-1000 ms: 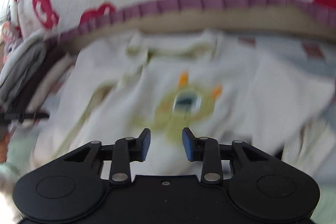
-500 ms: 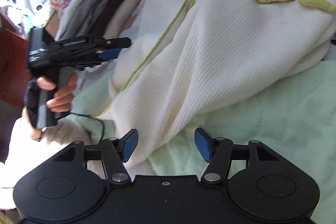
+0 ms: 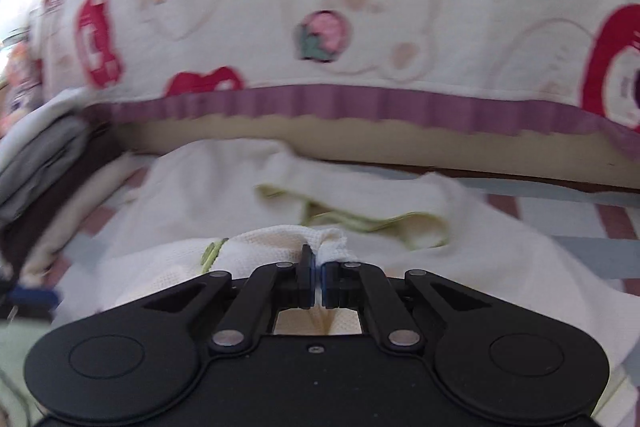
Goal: Fold clothes
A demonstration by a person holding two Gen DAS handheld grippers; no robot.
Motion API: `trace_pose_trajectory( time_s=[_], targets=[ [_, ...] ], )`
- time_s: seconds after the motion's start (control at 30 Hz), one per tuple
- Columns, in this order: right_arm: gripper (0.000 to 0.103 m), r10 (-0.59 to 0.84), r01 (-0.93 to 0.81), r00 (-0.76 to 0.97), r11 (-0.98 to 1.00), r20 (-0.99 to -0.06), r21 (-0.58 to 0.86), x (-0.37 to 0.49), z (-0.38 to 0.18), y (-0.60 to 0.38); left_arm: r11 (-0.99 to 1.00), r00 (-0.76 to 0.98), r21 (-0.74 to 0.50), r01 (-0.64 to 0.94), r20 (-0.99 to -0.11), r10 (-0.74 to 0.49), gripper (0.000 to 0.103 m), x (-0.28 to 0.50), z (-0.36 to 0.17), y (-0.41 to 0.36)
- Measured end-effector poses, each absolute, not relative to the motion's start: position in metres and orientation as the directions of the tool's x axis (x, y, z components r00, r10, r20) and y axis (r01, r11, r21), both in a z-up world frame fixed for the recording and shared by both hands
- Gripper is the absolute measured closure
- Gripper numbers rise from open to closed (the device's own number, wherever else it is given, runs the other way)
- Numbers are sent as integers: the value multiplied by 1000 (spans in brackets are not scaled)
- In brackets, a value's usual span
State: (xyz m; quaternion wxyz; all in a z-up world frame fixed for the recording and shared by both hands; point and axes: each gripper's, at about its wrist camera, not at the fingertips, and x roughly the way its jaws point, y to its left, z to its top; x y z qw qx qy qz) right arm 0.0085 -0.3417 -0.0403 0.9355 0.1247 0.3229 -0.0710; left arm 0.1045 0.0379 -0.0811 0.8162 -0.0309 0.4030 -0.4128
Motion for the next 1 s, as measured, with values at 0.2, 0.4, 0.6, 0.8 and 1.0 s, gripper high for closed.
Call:
trace_pose_trajectory(
  time_s=[0.2, 0.4, 0.6, 0.8, 1.0],
  targets=[
    [95, -32, 323, 750, 889, -661, 324, 11, -86, -371, 567, 280, -226, 792, -691, -667, 48, 88, -93, -8],
    [95, -47, 386, 733, 850, -678, 359, 19, -107, -385, 530, 210, -223, 818, -742, -637, 45, 104, -121, -56],
    [64, -71, 392, 721, 862, -689, 321, 15, -95, -379, 546, 199, -411, 730, -636, -745, 94, 135, -110, -61],
    [54, -28, 349, 770, 855, -637, 384, -31, -81, -372, 572, 281, -523, 632, -533, -798, 95, 159, -96, -60],
    [54, 156, 253, 779, 808, -607, 532, -47, -93, -350, 593, 322, -538, 599, -516, -794, 95, 172, -98, -51]
  ],
)
